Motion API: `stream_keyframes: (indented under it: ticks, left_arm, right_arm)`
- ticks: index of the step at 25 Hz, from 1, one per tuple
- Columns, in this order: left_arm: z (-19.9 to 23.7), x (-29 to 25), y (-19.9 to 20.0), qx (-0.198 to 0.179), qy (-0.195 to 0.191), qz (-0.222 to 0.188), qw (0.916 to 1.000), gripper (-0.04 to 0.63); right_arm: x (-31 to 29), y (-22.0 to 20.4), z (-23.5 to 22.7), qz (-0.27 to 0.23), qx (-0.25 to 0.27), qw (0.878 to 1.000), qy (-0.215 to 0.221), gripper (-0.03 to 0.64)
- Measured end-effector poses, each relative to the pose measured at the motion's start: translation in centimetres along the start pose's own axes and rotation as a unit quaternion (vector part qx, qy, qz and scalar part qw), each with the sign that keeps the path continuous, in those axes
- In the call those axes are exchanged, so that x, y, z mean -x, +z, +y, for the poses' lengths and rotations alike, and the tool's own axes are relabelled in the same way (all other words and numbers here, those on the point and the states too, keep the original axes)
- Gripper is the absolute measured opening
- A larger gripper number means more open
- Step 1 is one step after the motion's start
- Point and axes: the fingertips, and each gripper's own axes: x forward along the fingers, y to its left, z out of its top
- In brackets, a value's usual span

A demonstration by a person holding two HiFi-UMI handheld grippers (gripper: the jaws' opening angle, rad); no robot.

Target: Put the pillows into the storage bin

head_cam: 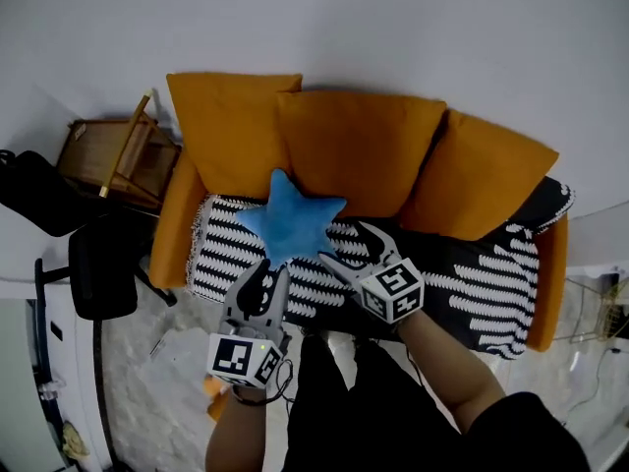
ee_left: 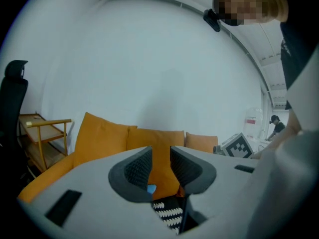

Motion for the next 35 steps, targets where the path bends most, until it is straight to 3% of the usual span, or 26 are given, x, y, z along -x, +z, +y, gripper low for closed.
stream_keyframes:
  ticks: [5, 13, 18, 23, 25, 32, 35]
  left_arm:
    - [2.0, -4.7, -3.7, -0.009, -0.062, 0.046, 0.997, 0.099]
    - [4.3, -9.6, -10.4, -0.015, -0.119, 0.093, 0.9884, 0.098]
    - [5.6, -11.0, -14.2, -0.005, -0.134, 0.115, 0.9843, 0.099]
    - [7.1, -11.2, -16.9, 0.015, -0.133, 0.134, 0.9819, 0.099]
    - [7.9, -11.1, -17.9, 0.017, -0.13, 0.137, 0.9818, 0.098]
    - [9.4, -10.9, -19.3, 0.035, -0.119, 0.143, 0.9819, 0.098]
    - [9.7, -10.5, -19.4, 0.039, -0.114, 0.142, 0.9825, 0.1]
  right_arm:
    - [-3.4, -3.3, -4.6, 0.003, -0.081, 0.995, -0.06, 0.411]
    - [-9.7, -10.4, -10.9, 0.011, -0.212, 0.97, -0.12, 0.412]
    - [-14.0, -15.4, -13.7, 0.015, -0.327, 0.937, -0.124, 0.423]
    - [-17.2, -19.8, -16.5, 0.002, -0.446, 0.88, -0.164, 0.457]
    - [-18.3, -21.0, -17.4, -0.005, -0.475, 0.863, -0.173, 0.468]
    - [-21.0, -22.2, -18.1, -0.009, -0.502, 0.85, -0.161, 0.465]
    - [-21.3, -22.1, -18.0, -0.015, -0.515, 0.844, -0.149, 0.43]
